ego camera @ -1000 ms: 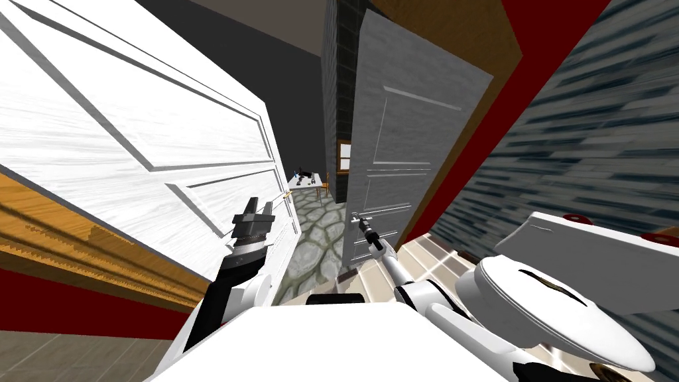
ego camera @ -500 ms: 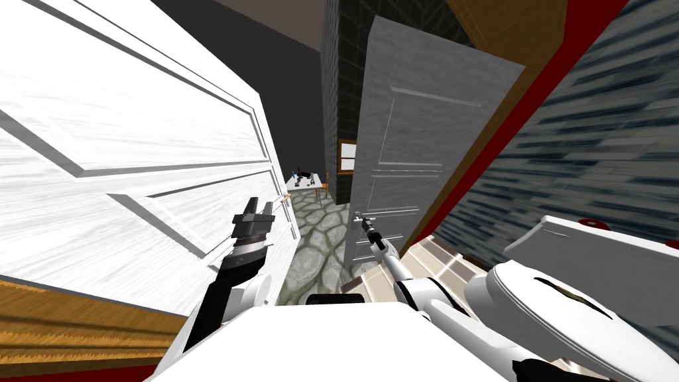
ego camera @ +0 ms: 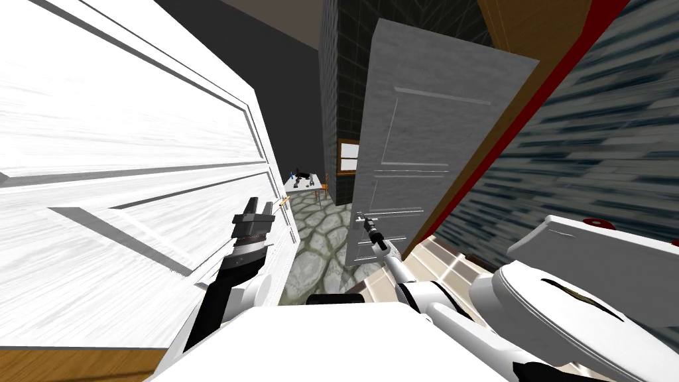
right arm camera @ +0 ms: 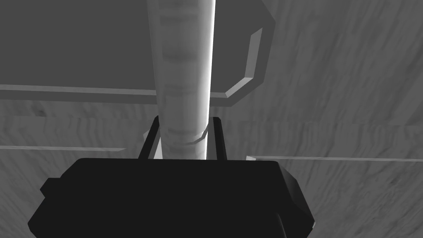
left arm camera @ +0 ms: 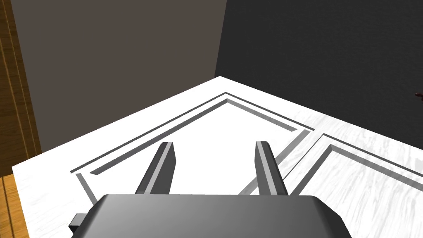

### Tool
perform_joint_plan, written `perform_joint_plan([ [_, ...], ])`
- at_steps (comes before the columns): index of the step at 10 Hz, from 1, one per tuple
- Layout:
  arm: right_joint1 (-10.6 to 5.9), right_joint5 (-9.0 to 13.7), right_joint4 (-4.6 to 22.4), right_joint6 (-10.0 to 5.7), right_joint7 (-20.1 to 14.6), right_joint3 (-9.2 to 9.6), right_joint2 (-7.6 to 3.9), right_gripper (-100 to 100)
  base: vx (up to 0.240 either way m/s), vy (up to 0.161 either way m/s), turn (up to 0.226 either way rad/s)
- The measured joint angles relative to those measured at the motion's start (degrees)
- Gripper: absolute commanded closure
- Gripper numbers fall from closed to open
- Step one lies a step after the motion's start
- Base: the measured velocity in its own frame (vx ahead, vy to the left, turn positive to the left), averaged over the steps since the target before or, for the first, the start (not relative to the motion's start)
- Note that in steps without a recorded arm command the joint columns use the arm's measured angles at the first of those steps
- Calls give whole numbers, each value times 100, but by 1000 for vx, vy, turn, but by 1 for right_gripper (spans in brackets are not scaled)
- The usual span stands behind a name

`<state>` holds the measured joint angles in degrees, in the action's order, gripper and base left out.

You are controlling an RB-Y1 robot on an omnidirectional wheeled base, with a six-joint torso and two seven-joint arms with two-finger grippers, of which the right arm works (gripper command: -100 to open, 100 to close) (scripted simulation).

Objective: Push the door open

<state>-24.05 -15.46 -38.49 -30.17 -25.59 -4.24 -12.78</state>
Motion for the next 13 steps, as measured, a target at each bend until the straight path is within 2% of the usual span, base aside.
perform_joint_plan([
  [1,-82,46,163,-30,88,-96,-4,100,118,91,-51],
  [2,-35,65,77,12,117,-128,-12,100,160,128,-62],
  [3,-165,120,339,-69,176,-229,-53,100,141,116,-59],
  [6,-35,147,54,45,189,-274,-76,100,43,29,-8],
  [9,7,240,125,98,347,-448,-68,100,152,152,-88],
  [11,-21,308,195,91,415,-573,-137,100,94,45,-16],
  [13,-46,344,179,102,499,-657,-108,100,111,74,-28],
])
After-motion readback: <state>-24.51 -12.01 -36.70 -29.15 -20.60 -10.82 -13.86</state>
